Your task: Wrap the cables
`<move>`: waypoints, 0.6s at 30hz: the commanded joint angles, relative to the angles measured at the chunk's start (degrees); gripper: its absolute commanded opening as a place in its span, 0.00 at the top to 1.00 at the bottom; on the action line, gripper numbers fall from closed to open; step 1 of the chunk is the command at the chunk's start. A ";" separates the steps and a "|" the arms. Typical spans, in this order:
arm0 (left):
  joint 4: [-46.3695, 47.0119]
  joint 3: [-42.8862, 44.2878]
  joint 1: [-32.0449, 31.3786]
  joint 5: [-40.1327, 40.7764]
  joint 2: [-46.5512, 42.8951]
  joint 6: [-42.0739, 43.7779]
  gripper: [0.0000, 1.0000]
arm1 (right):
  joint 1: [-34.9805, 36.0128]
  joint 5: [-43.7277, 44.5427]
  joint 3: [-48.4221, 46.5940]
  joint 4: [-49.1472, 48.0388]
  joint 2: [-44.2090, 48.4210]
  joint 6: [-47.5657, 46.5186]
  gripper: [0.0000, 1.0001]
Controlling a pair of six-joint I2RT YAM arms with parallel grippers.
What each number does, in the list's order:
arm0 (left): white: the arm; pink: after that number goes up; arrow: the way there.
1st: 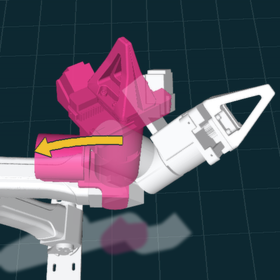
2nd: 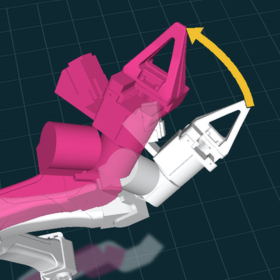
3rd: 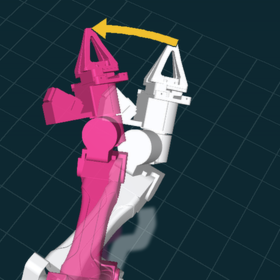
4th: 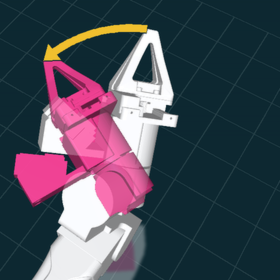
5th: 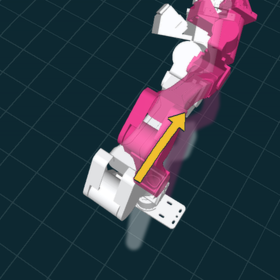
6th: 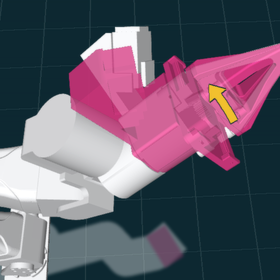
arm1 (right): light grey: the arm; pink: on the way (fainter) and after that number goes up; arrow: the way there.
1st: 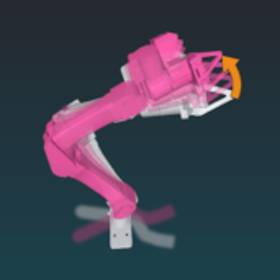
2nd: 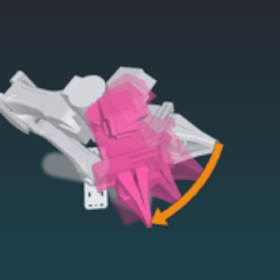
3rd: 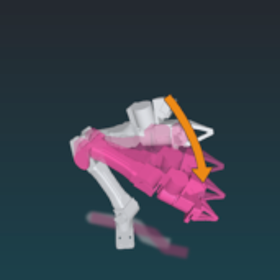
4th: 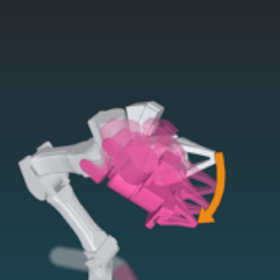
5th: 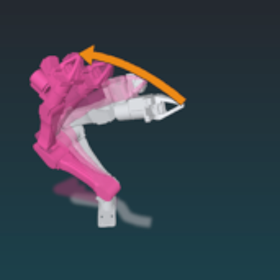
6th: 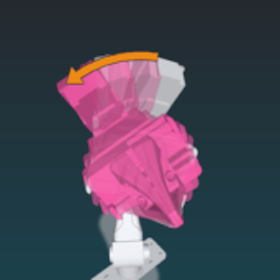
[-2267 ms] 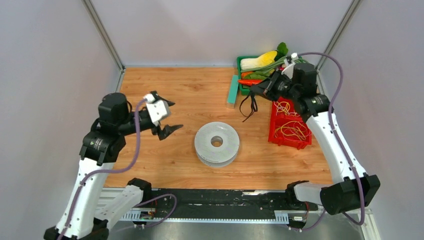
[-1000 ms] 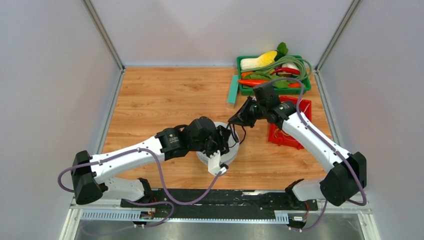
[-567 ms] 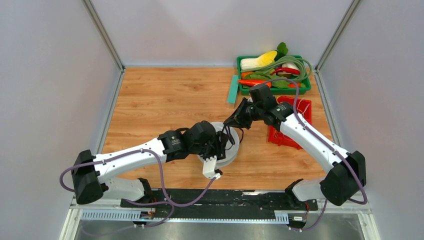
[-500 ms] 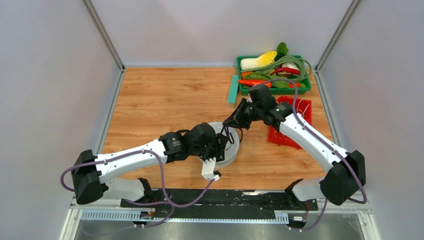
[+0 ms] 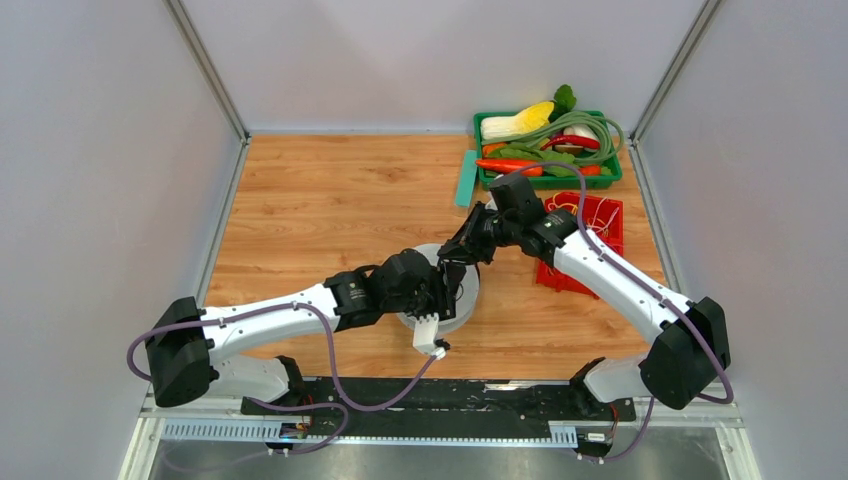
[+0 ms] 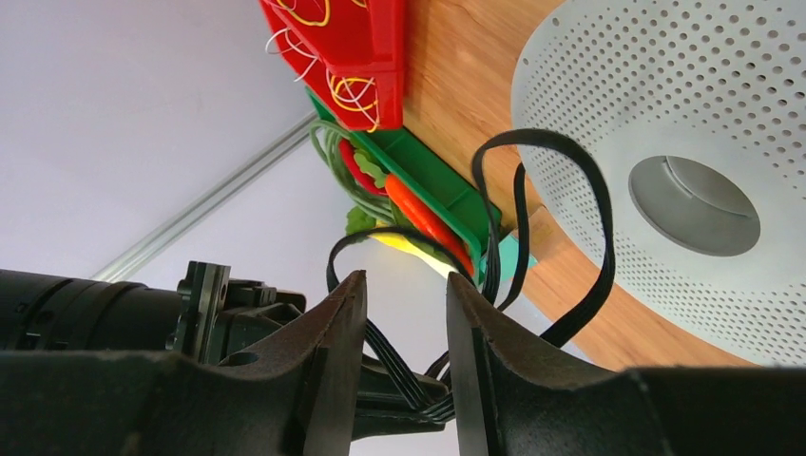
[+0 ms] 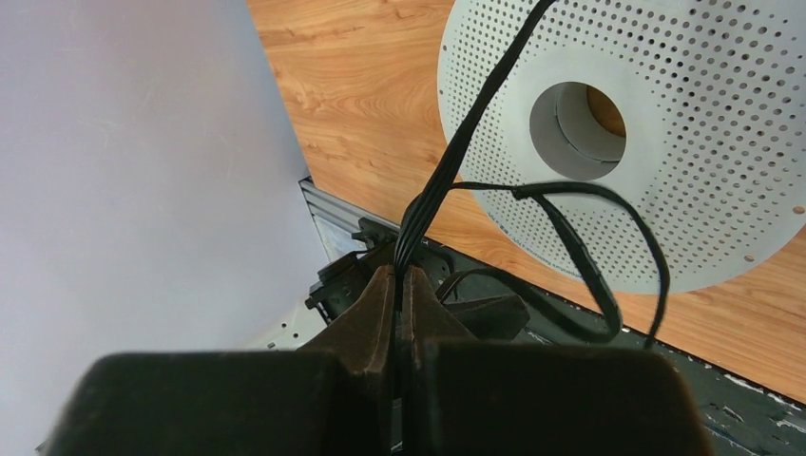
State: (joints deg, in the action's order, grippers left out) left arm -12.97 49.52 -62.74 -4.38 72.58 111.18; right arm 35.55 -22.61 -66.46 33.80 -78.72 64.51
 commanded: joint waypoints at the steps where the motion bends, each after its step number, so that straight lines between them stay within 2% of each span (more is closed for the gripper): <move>1: 3.75 -1.09 0.16 -0.36 -1.03 1.85 0.55 | 0.14 -0.59 -0.08 -1.55 0.05 0.97 1.00; 12: 3.92 -3.72 0.25 -0.63 -4.28 1.59 0.43 | -0.66 -3.49 0.45 -3.13 -0.38 3.25 1.00; 18: 4.36 -6.44 0.51 -2.11 -7.09 3.42 0.44 | -2.41 -8.05 2.91 -6.90 -0.30 6.68 1.00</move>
State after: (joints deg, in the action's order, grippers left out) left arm -10.52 45.12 -62.74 -4.45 68.66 111.90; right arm 34.46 -26.11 -65.39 31.16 -78.81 67.51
